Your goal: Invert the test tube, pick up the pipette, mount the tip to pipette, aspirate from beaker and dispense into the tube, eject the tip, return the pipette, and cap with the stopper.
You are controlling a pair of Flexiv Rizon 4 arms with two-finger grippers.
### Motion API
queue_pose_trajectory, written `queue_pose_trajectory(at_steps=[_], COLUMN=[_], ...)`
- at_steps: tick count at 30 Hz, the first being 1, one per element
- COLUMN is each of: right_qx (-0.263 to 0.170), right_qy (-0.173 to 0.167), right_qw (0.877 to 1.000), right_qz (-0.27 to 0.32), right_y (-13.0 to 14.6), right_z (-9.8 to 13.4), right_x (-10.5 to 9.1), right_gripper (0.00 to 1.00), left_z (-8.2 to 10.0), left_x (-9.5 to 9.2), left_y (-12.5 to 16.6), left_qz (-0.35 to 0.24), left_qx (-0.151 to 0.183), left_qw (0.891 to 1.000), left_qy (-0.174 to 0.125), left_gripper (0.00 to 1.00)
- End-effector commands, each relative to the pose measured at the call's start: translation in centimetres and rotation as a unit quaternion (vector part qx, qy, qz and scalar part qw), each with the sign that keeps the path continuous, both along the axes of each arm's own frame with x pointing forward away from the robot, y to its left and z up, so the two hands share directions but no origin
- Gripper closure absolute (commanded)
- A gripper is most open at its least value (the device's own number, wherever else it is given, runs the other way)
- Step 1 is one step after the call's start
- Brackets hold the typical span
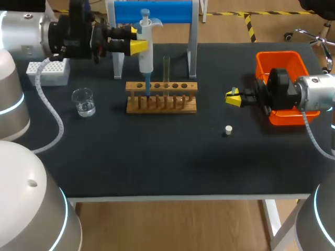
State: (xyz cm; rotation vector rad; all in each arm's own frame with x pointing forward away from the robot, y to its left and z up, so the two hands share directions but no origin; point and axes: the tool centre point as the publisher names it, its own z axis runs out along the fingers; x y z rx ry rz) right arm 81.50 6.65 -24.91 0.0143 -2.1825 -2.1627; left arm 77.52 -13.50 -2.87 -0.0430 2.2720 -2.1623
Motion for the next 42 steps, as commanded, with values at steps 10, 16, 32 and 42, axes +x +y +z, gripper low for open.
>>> queue_pose_trajectory(at_steps=[10, 16, 32, 42], right_qx=[0.000, 0.000, 0.000, 0.000], right_qy=[0.000, 0.000, 0.000, 0.000], right_qw=[1.000, 1.000, 1.000, 1.000], right_qz=[0.001, 0.001, 0.001, 0.001], right_y=[-0.09, -0.09, -0.09, -0.09], right_z=[0.02, 0.02, 0.02, 0.02], right_x=[0.02, 0.02, 0.02, 0.02], right_gripper=[1.00, 1.00, 1.00, 1.00], left_z=[-0.21, -0.34, -0.38, -0.38], left_x=[-0.68, -0.71, -0.69, -0.69], left_y=[0.30, 0.60, 0.80, 0.80], left_qz=[0.003, 0.013, 0.019, 0.019], left_qx=[-0.004, -0.010, -0.013, -0.013], left_qw=[1.000, 1.000, 1.000, 1.000], left_qy=[-0.008, -0.012, -0.014, -0.014], left_gripper=[1.00, 1.00, 1.00, 1.00])
